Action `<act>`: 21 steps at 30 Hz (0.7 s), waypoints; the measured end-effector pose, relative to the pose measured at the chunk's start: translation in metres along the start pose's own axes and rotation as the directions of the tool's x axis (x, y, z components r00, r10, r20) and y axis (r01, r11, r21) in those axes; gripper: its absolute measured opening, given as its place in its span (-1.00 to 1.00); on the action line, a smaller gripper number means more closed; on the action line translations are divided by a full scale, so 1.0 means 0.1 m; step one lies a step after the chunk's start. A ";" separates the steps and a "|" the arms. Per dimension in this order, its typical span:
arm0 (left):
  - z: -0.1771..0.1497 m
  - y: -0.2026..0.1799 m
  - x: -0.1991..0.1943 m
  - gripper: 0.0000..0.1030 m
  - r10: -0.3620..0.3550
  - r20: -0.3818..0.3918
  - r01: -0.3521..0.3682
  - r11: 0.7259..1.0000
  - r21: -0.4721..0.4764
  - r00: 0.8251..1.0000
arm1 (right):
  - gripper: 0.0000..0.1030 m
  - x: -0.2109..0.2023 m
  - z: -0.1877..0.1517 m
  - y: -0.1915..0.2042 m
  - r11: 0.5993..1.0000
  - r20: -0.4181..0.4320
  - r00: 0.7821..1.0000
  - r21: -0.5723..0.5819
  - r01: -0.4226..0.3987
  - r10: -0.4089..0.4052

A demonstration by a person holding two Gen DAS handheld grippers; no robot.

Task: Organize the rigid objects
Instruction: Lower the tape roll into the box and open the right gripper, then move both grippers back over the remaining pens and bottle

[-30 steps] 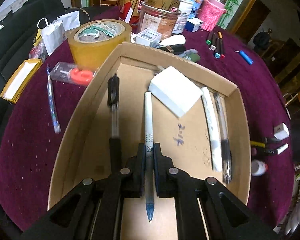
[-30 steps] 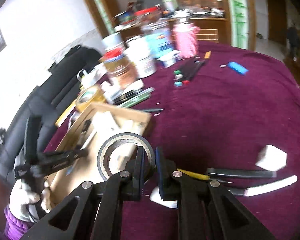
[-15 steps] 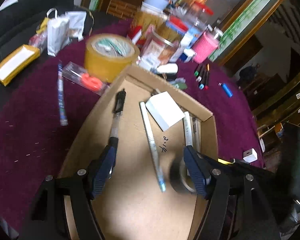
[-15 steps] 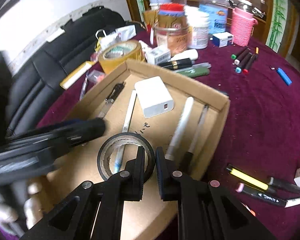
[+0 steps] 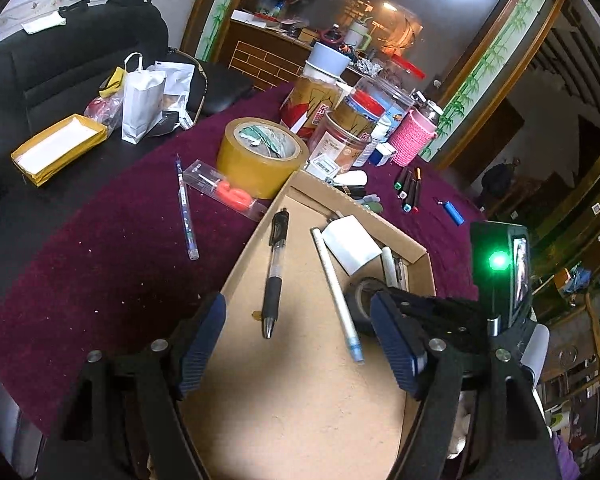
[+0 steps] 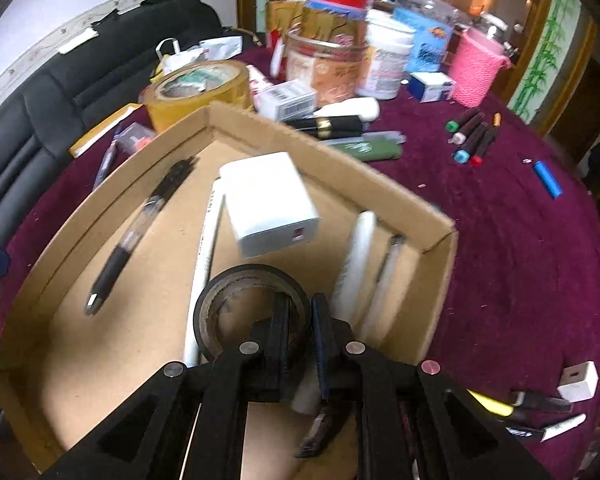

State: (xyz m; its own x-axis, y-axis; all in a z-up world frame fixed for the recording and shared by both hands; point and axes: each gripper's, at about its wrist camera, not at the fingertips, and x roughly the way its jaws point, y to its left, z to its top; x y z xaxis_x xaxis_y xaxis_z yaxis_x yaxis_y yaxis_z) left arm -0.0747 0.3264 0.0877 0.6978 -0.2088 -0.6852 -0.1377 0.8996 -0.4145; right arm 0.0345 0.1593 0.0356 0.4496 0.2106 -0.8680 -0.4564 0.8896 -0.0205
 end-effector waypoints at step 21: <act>-0.47 -0.93 -0.16 0.52 0.121 0.076 -0.138 0.951 0.277 0.990 | 0.66 -1.29 -0.83 -0.98 0.961 0.319 0.937 0.272 0.056 -0.145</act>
State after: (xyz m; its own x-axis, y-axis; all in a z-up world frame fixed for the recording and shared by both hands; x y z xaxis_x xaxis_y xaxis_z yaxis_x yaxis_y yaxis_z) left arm -0.1056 0.2279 0.1093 0.7276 -0.0686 -0.6825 -0.0322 0.9905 -0.1338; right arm -0.0427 0.0115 0.1082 0.7320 0.1979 -0.6519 -0.2046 0.9766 0.0667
